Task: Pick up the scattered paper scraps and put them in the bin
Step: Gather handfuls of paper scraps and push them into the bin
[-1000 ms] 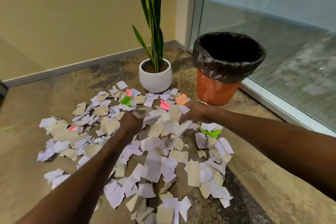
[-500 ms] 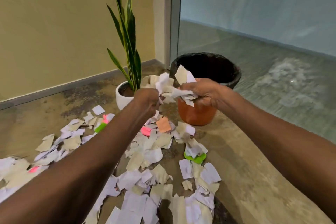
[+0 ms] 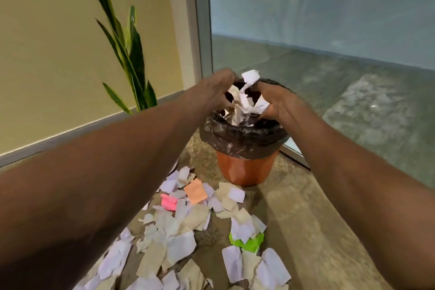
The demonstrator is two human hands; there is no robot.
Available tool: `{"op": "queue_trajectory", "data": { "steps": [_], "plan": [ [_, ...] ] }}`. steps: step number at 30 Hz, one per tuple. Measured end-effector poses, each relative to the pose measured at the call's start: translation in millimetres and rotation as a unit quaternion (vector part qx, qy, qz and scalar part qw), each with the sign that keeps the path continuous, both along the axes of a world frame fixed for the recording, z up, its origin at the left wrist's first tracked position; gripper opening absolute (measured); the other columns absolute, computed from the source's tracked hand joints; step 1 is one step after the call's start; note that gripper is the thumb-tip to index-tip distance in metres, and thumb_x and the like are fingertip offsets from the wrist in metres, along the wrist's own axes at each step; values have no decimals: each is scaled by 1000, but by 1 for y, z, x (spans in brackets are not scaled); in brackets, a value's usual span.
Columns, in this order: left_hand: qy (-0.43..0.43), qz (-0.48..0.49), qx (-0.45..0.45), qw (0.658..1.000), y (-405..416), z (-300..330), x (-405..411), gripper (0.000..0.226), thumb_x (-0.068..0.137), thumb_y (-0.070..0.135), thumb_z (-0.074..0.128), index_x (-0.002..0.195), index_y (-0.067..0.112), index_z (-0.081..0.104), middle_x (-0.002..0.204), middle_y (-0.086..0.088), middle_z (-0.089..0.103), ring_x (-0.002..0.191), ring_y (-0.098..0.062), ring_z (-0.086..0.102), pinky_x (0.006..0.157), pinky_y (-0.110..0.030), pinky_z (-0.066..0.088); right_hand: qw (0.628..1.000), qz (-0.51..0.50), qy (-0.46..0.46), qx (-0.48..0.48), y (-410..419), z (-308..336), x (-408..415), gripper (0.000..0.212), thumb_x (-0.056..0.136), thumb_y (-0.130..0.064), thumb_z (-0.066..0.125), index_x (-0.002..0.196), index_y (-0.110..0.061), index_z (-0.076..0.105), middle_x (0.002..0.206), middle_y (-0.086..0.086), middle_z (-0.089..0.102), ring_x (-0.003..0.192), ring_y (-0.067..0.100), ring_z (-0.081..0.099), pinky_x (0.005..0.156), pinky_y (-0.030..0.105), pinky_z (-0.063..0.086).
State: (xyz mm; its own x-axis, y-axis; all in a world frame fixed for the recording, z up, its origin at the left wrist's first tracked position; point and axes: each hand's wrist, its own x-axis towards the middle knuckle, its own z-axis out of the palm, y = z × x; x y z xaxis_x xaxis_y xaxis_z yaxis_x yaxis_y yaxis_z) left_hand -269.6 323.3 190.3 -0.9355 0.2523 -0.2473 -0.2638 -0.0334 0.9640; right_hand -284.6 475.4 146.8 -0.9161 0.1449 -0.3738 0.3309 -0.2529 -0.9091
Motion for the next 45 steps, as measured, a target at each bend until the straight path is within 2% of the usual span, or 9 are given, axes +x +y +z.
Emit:
{"op": "queue_trajectory", "data": {
  "steps": [3, 7, 14, 20, 23, 26, 30, 37, 45],
  "plan": [
    [-95, 52, 132, 985, 14, -7, -14, 15, 95, 4, 48, 110, 3, 48, 114, -14, 51, 109, -31, 50, 106, -42, 43, 999, -31, -23, 26, 3, 3, 3, 19, 90, 4, 41, 97, 1, 58, 102, 20, 60, 85, 32, 60, 93, 56, 49],
    [-3, 62, 60, 996, 11, -13, -3, 35, 93, -6, 36, 127, -7, 42, 129, -23, 48, 112, -36, 53, 106, -53, 43, 994, -97, 0, 40, 1, -4, 7, 44, 90, 11, 28, 125, 4, 53, 123, 13, 53, 106, 32, 53, 109, 63, 29],
    [20, 96, 53, 994, -49, -57, 53, 20, 101, 3, 34, 106, 6, 54, 72, -3, 56, 58, -11, 56, 56, -21, 52, 977, -139, 134, 88, -41, -9, 63, 19, 94, 0, 43, 100, -3, 61, 81, 14, 68, 55, 18, 59, 57, 29, 52],
    [94, 40, -276, 956, -138, -165, 133, 20, 95, 12, 53, 89, 1, 69, 91, -21, 68, 76, -32, 63, 72, -39, 55, 966, 104, 104, 211, -87, -74, 139, 9, 99, -7, 53, 94, -4, 60, 80, 18, 63, 56, 20, 56, 47, 26, 47],
    [129, -30, -478, 868, -166, -219, 160, 47, 88, 38, 64, 122, 5, 64, 117, -23, 66, 106, -38, 63, 89, -47, 53, 861, 299, 10, 411, -79, -135, 160, 19, 95, -22, 63, 104, -5, 62, 90, 10, 63, 67, 18, 59, 63, 32, 56],
    [-9, -105, -577, 810, -188, -258, 197, 124, 54, 79, 72, 154, 34, 13, 160, -20, 16, 147, -41, 11, 117, -56, 14, 713, 420, -63, 557, -63, -179, 188, 86, 83, -56, 71, 149, -13, 35, 149, 12, 43, 128, 28, 48, 98, 37, 45],
    [-25, -186, -590, 785, -202, -280, 225, 157, 18, 98, 56, 150, 46, -11, 157, -16, -29, 143, -42, -26, 115, -64, -5, 602, 534, -103, 584, -47, -208, 231, 124, 77, -60, 75, 158, -9, -3, 164, 13, 13, 149, 32, 18, 115, 35, 27],
    [-13, -283, -599, 749, -178, -292, 251, 149, 29, 86, 74, 148, 52, -9, 161, -9, -18, 146, -46, 4, 113, -60, 28, 598, 532, -103, 591, -61, -250, 265, 149, 60, -67, 83, 151, -31, -29, 159, 25, -24, 144, 54, -16, 116, 63, 13],
    [141, -247, -626, 726, -176, -302, 268, 92, 65, 54, 83, 142, 37, 36, 137, -10, 41, 117, -26, 48, 90, -33, 48, 574, 533, 63, 619, -90, -265, 282, 113, 65, -42, 89, 153, -30, 19, 154, 23, 11, 134, 49, 24, 97, 52, 44]
  ]
}}
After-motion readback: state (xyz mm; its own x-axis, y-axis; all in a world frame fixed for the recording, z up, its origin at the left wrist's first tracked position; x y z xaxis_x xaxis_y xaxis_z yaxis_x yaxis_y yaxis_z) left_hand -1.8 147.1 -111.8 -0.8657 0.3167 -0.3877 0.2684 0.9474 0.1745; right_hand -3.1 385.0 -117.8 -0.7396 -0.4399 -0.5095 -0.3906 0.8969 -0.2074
